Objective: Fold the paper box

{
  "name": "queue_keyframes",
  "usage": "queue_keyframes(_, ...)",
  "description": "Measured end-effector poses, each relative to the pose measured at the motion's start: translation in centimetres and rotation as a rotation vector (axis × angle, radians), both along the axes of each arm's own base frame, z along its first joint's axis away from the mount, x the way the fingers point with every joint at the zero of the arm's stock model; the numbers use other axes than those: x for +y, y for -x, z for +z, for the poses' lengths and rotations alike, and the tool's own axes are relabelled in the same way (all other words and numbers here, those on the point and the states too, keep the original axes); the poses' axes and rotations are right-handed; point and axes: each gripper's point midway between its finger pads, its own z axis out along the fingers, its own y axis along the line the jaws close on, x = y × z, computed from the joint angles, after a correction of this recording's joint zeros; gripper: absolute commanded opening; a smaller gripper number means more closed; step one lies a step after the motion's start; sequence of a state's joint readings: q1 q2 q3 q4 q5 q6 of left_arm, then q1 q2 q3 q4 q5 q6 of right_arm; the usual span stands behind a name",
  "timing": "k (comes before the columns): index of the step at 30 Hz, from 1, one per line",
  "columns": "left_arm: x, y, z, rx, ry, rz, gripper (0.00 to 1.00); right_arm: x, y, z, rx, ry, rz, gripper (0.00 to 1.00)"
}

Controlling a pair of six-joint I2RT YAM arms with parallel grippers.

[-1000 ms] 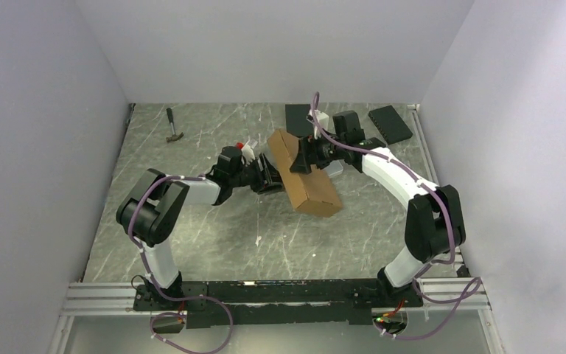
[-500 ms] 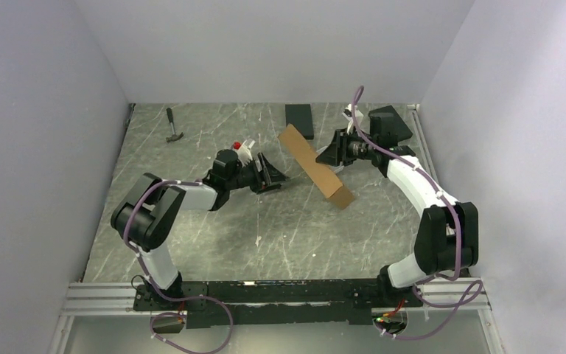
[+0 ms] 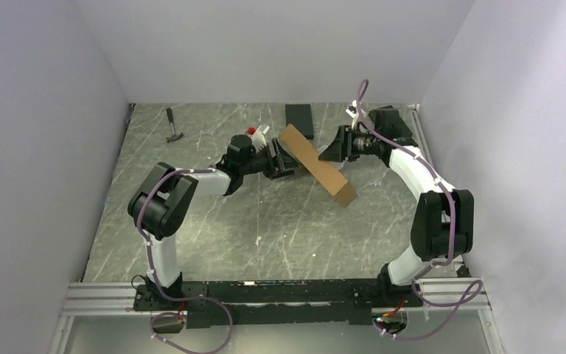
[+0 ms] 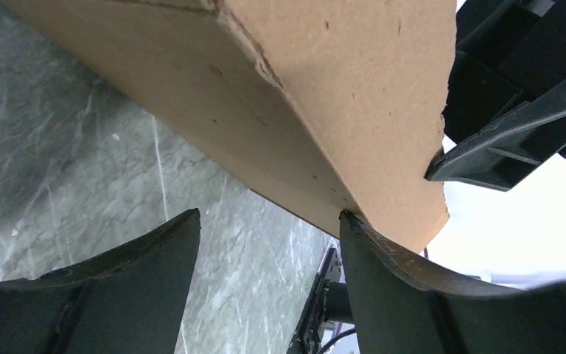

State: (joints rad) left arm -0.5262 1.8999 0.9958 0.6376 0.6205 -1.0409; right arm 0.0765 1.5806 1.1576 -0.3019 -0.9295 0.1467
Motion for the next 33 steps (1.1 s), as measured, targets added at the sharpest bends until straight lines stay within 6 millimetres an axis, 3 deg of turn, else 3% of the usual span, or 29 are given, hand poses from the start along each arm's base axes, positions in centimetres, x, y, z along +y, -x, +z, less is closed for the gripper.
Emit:
queue_keyframes(7,-0.9,0.0,-0.5,0.019,-0.01,-0.016,0.73,0.2,-0.2,0.7,-0.047,0.106,0.054,0.86)
queue_keyframes(12,-1.3,-0.1,-1.1,0.037,-0.021,-0.021,0.73,2.2,0.7,0.9,-0.126,0.251,0.135,0.99)
queue_keyframes(14,-1.4,-0.1,-1.0,0.036,-0.022,-0.025,0.73,3.2,1.5,0.4,-0.175,0.355,0.171,1.0)
queue_keyframes(20,-1.7,-0.1,-1.1,0.051,-0.029,-0.032,0.73,3.4,2.4,0.3,-0.342,0.636,0.177,1.0)
queue_keyframes(28,-2.4,-0.3,0.0,0.028,-0.015,-0.043,0.73,1.5,2.5,-1.2,-0.452,0.921,0.143,0.99)
queue_keyframes(33,-2.5,-0.4,0.3,0.02,-0.01,-0.043,0.73,-0.2,2.3,-2.8,-0.451,1.042,0.126,0.83)
